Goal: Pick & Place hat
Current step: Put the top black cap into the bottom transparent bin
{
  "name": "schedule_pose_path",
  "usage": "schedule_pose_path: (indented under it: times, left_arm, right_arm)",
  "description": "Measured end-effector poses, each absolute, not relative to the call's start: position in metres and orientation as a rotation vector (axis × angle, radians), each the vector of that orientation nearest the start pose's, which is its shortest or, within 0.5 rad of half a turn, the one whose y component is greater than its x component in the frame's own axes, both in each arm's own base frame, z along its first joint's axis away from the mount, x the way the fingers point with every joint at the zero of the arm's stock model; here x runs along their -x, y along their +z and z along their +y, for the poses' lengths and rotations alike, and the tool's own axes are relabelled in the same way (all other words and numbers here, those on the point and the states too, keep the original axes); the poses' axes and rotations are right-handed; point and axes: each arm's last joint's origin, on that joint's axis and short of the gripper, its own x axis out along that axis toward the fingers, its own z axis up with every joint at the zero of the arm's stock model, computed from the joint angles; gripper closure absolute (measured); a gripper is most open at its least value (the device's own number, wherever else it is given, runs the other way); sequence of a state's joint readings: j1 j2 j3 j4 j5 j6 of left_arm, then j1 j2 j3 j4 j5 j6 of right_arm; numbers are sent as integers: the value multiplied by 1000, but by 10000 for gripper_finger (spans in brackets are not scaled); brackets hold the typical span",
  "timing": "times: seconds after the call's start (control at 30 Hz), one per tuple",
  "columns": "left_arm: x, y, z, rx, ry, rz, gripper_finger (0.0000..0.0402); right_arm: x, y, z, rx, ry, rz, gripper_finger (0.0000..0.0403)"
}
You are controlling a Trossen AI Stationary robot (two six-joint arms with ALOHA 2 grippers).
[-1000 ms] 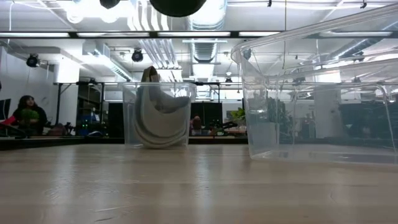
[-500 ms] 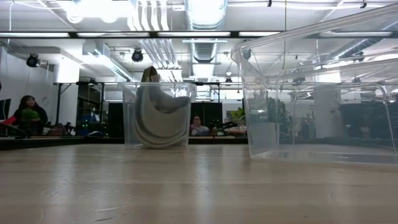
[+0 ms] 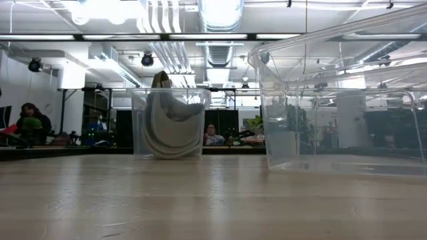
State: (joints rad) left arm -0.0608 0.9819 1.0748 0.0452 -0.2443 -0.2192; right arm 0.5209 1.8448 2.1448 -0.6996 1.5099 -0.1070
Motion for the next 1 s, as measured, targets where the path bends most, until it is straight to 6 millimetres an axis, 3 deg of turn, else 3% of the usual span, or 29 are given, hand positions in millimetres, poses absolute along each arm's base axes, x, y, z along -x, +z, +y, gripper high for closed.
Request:
schedule_pose_path:
  times: [0.27,0.5,0.73,1.0]
  left_arm:
    - [-208,418,-6,240,168,-154,399]
    - [-208,417,-6,247,162,-143,370]
    - [-208,412,-6,190,174,-82,301]
    - [-208,397,-6,171,195,69,261]
  right_arm:
    - [-339,464,153,406,-900,267,378]
    - [-337,467,152,413,-888,272,391]
    - [-331,474,148,429,-878,277,392]
    - [-306,512,134,388,-894,232,393]
